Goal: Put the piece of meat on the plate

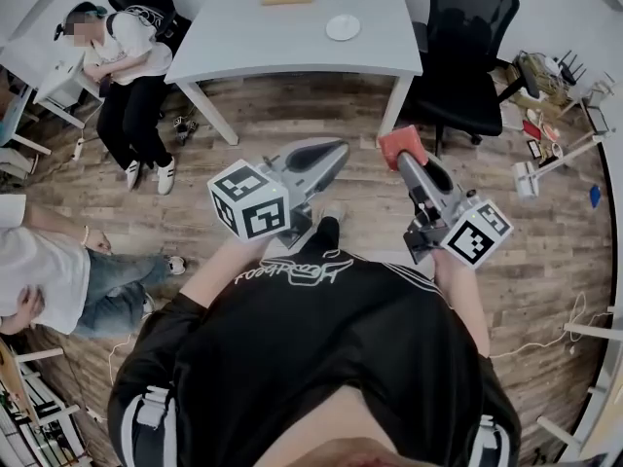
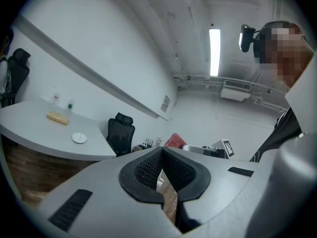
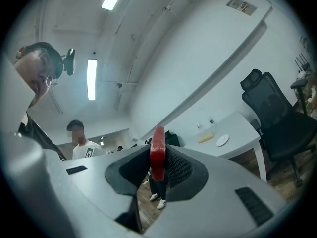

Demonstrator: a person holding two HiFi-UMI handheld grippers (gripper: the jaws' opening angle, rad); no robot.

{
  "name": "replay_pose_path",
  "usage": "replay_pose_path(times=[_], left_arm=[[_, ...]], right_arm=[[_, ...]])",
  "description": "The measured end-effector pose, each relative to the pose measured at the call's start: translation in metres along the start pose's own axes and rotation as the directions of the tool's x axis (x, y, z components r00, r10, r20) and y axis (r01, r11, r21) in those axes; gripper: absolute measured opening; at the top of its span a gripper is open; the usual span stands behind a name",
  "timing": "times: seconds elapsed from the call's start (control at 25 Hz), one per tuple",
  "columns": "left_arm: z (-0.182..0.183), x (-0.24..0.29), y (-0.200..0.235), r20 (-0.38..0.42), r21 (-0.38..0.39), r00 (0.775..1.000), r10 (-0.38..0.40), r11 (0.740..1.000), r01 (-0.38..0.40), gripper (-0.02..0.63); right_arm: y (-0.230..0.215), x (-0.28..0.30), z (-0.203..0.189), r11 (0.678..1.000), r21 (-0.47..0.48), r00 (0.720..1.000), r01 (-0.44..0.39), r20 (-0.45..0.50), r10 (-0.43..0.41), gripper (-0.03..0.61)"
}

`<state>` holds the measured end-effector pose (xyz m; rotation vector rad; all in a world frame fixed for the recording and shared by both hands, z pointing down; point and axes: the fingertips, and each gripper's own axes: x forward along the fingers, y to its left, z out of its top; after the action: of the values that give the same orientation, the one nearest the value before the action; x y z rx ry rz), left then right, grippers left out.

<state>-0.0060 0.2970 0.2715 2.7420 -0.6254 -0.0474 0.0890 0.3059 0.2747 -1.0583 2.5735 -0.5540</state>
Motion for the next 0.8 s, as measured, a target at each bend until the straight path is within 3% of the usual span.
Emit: replay_pose_path(times=[0.32, 0.8], left_arm=[[0.008, 0.017, 0.054, 0.000, -0.008, 1.000, 0.002, 1.000, -0.002, 0.008], [0.042, 0.069, 0.202, -0.021, -0.085, 0.999, 0.024, 0.996, -0.026, 0.008]], right_arm=[[-0.040, 0.044, 0.005, 1.000, 0.023, 1.000, 0.003, -0.001, -0.003, 0.083], [-0.146, 0.158, 0.018, 0.994, 0.082, 0.996, 0.068, -0.058, -0.063, 0.083]])
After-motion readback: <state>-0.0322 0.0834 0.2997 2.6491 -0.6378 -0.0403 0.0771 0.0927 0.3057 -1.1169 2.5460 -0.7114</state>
